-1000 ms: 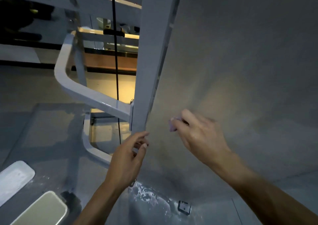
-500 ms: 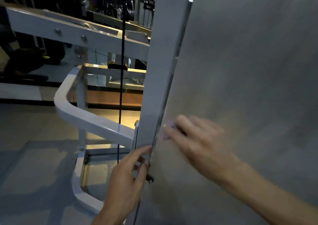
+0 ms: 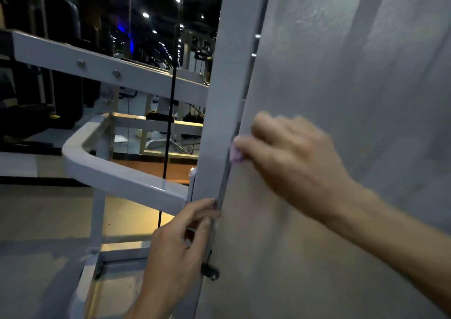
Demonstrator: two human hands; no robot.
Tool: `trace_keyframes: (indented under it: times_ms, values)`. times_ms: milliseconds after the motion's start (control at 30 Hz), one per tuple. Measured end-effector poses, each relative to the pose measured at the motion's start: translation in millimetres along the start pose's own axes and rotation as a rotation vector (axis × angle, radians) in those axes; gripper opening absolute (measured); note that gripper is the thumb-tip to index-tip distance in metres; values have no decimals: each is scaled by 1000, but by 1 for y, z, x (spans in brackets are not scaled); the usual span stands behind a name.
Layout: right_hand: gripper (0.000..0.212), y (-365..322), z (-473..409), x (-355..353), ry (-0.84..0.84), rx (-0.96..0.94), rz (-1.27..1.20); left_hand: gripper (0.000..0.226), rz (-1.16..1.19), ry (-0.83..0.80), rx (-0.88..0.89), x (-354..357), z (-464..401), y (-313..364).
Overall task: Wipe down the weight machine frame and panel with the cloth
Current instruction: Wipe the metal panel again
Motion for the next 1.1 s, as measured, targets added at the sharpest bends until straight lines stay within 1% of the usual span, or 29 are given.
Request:
trace_keyframes:
  times_ms: [33, 67, 133, 233, 300, 333, 400, 433, 500, 533, 600, 700, 767, 800, 900, 933, 1033, 1100]
  values:
    - [28, 15, -22, -11, 77, 43, 37, 34, 2, 14, 14, 2, 1, -2]
    - [33, 25, -39, -19, 110, 80, 66, 33, 5, 29, 23, 4, 4, -5]
    - [39, 29, -48, -22, 115, 112, 108, 32, 31, 63, 52, 9, 13, -11]
    - [29, 2, -11, -5, 119, 52, 148, 35, 116, 117, 68, 15, 25, -25]
    - [23, -21, 27, 15, 75, -3, 124, 38, 157, 143, 84, 21, 31, -34]
    - [23, -34, 49, 24, 33, -35, 98, 40, 176, 157, 88, 24, 35, -36]
    - [23, -57, 89, 38, -51, -128, 79, 45, 244, 195, 89, 29, 39, -40]
    - [18, -66, 106, 42, -88, -182, 87, 45, 289, 213, 72, 32, 41, -41]
    - [12, -71, 120, 42, -125, -274, 103, 42, 372, 246, 20, 36, 43, -45]
    - [13, -65, 115, 39, -123, -280, 102, 40, 402, 251, -1, 38, 44, -45]
    - [20, -42, 85, 25, -34, -209, 77, 39, 419, 246, -10, 38, 43, -42]
    - [23, 1, 24, -3, 157, 31, 64, 37, 367, 257, -20, 36, 42, -41]
    - [27, 3, 17, -4, 186, 137, 79, 36, 334, 258, -46, 36, 42, -43]
    - [26, -9, 27, 3, 184, 131, 82, 36, 316, 255, -49, 34, 42, -42]
    - [10, -58, 94, 35, 20, -21, 53, 38, 265, 242, -29, 27, 38, -30]
    - [9, -67, 118, 42, -21, -71, 38, 39, 242, 243, -25, 26, 37, -28]
    - [12, -62, 164, 39, -73, -195, 43, 44, 156, 219, 22, 28, 37, -11]
    - [18, -39, 158, 18, -57, -240, 75, 47, 89, 186, 74, 33, 37, 3]
Point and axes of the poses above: each hand's wrist, its own z-axis away from the middle knuckle, its own x-axis out of the palm, y = z × x, the point moved 4 cm from there along -z, towards the middle knuckle, and after that the axes turned 15 degrees about x, right-handed, at the moved point
